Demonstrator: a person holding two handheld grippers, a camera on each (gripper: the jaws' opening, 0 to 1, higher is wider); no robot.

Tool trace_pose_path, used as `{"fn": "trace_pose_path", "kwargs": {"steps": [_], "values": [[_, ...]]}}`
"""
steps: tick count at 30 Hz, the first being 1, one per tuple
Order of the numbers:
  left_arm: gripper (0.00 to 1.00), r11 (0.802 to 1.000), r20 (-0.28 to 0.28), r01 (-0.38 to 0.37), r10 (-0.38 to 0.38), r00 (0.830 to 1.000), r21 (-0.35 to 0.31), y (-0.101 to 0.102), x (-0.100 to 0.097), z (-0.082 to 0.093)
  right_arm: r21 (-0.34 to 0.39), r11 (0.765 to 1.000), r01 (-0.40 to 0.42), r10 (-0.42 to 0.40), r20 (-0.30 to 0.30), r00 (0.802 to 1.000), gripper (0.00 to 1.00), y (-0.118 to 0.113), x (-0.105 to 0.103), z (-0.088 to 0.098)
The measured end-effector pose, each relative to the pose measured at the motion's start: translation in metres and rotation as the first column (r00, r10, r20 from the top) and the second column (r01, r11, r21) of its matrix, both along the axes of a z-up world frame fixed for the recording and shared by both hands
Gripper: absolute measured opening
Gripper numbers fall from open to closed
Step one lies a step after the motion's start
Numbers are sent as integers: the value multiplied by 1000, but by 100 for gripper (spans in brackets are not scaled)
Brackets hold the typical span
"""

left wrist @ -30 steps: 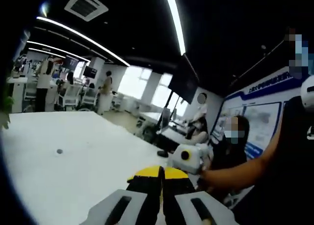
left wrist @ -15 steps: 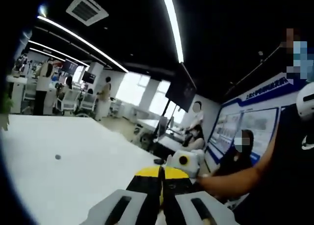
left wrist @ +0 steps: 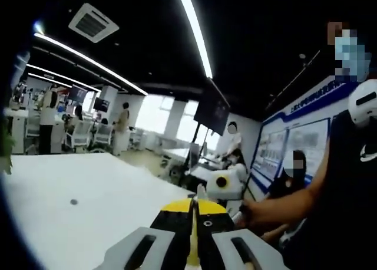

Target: Compare the silicone blocks by pressing each to a similar depth, holding the contact briefly, and releasing to observe deformation and rebound differences across the visible hardness samples.

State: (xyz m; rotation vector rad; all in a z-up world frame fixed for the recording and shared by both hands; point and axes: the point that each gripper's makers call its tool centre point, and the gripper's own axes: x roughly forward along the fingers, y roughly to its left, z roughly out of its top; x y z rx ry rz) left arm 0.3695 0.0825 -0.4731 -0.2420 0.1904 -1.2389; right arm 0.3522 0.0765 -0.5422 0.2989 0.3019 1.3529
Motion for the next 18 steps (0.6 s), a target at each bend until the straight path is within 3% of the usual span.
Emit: {"fn": "trace_pose_path", "kwargs": {"steps": [5,7,14,18], "values": [[1,999,-3,7,-7,1000,49,2,-1,-14,-62,998,-18,18,3,1000,7,3,-3,-9],[1,999,-27,9,-8,1000,38,2,0,-16,-64,998,-23,24,3,1000,7,2,-3,-12],[0,999,5,-2,2,1000,48,4,-1,-21,-89,995,-38,40,24,999,6,6,-2,-15],[0,1000,13,-31,31,999,6,5,0,-18,-86,996,-33,36,35,999,5,5,1,-13]]}}
